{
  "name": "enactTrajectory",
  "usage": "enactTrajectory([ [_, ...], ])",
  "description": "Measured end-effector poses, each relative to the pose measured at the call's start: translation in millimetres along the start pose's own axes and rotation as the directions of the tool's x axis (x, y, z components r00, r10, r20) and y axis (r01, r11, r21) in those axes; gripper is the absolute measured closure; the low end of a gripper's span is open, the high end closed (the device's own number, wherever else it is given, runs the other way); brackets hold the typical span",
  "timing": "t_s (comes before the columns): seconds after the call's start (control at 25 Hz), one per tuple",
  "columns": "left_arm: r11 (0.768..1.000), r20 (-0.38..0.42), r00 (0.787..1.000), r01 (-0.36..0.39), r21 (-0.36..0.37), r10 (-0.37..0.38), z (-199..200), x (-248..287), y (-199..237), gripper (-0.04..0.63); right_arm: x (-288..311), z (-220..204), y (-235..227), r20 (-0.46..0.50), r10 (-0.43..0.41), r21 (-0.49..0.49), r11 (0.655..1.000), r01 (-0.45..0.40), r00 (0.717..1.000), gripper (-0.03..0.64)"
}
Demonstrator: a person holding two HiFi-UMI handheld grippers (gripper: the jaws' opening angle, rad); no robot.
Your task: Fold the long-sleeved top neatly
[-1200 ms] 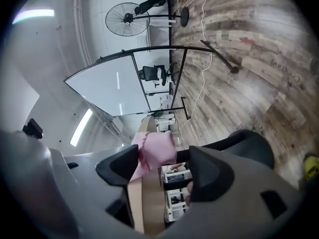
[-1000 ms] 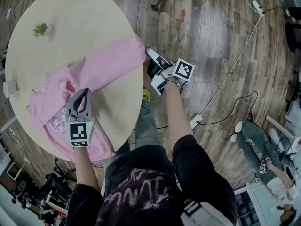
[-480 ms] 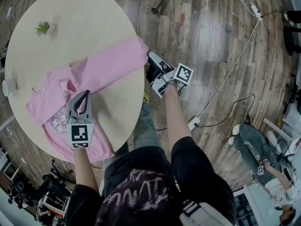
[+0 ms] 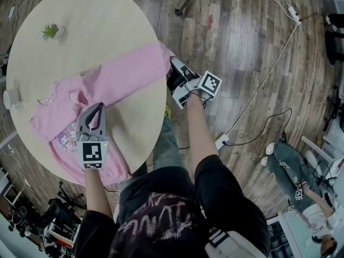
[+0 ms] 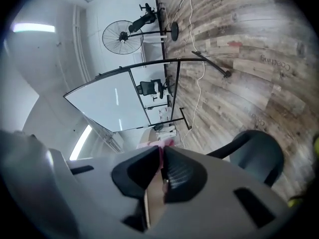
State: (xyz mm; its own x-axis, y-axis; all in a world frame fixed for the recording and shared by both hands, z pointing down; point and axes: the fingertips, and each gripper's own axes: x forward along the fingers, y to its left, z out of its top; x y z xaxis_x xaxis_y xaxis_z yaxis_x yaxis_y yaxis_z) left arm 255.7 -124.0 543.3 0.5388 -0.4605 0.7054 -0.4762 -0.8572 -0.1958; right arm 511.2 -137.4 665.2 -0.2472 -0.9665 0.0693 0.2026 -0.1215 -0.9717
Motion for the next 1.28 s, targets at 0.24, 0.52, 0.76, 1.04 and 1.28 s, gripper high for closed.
enactTrajectory([
  [0.24,1.000,0.006,1.000,0.000,0.002,0.000,1,0,-1,0.584,-5,9,12,0.020,-0.002,-0.066,0.998,0.004,1.000,0.592],
  [0.52,1.000,0.015,1.000,-0.007,-0.007,0.007,-3,-5,3,0.584,-8,17,37,0.048,-0.039,-0.217,0.975,0.048,0.998,0.592],
  [0.76,1.000,0.038,0.999,-0.016,-0.022,0.017,-5,-14,3,0.584,-8,16,73,0.054,-0.058,-0.374,0.924,0.074,0.997,0.594],
  [1.04,0.998,0.073,0.996,-0.051,-0.038,0.054,-8,-29,10,0.584,-7,3,110,0.058,-0.110,-0.559,0.820,0.124,0.992,0.594],
  [1.28,0.993,0.119,0.989,-0.075,-0.086,0.085,-9,-46,17,0.584,-1,-21,141,0.053,-0.130,-0.664,0.736,0.132,0.990,0.594],
])
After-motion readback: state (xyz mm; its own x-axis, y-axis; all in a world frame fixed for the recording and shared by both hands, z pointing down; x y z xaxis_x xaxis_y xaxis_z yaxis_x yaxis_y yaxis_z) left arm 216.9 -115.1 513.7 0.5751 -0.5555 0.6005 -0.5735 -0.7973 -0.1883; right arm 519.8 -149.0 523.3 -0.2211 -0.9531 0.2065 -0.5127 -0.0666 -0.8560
